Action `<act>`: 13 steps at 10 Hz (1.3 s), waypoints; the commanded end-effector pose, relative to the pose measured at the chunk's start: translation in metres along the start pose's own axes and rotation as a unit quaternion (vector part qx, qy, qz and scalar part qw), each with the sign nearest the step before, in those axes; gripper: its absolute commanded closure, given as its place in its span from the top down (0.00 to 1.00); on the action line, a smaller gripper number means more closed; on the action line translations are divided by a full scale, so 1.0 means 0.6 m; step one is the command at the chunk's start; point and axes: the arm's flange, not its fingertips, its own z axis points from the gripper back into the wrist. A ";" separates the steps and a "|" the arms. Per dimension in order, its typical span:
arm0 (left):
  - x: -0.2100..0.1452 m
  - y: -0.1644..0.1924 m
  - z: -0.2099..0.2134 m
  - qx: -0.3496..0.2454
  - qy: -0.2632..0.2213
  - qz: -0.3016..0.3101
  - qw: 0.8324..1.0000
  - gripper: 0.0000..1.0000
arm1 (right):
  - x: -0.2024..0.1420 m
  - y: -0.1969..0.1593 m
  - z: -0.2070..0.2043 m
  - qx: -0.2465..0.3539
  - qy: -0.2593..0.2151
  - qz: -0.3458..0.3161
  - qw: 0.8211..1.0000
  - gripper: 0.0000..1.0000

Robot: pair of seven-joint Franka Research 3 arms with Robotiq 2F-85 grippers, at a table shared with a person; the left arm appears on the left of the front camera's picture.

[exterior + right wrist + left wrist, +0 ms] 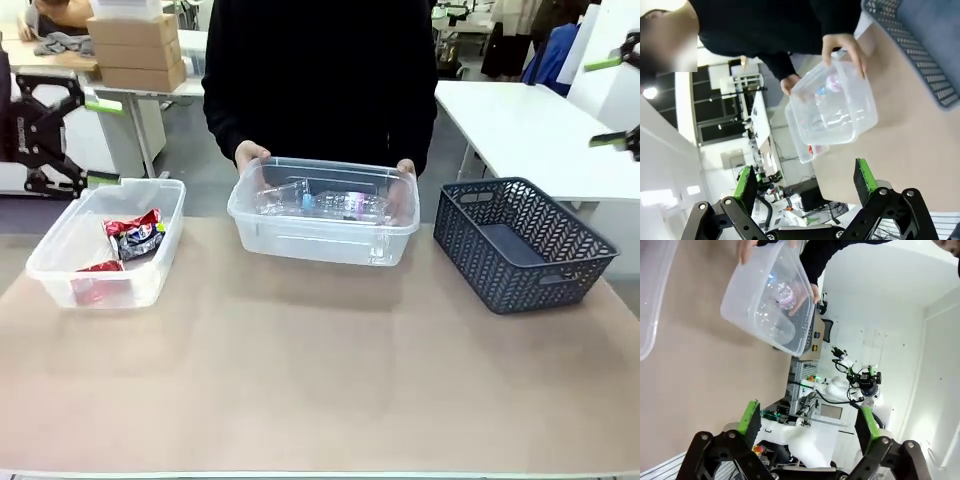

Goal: Sort the waste into each basket.
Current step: Release the Organizing box you were holding.

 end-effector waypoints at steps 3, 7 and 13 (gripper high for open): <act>-0.023 -0.029 -0.007 0.018 0.022 -0.039 0.999 1.00 | -0.001 0.017 0.018 0.024 0.021 -0.011 0.999 1.00; -0.023 -0.029 -0.007 0.018 0.022 -0.039 0.999 1.00 | -0.001 0.017 0.018 0.024 0.021 -0.011 0.999 1.00; -0.023 -0.029 -0.007 0.018 0.022 -0.039 0.999 1.00 | -0.001 0.017 0.018 0.024 0.021 -0.011 0.999 1.00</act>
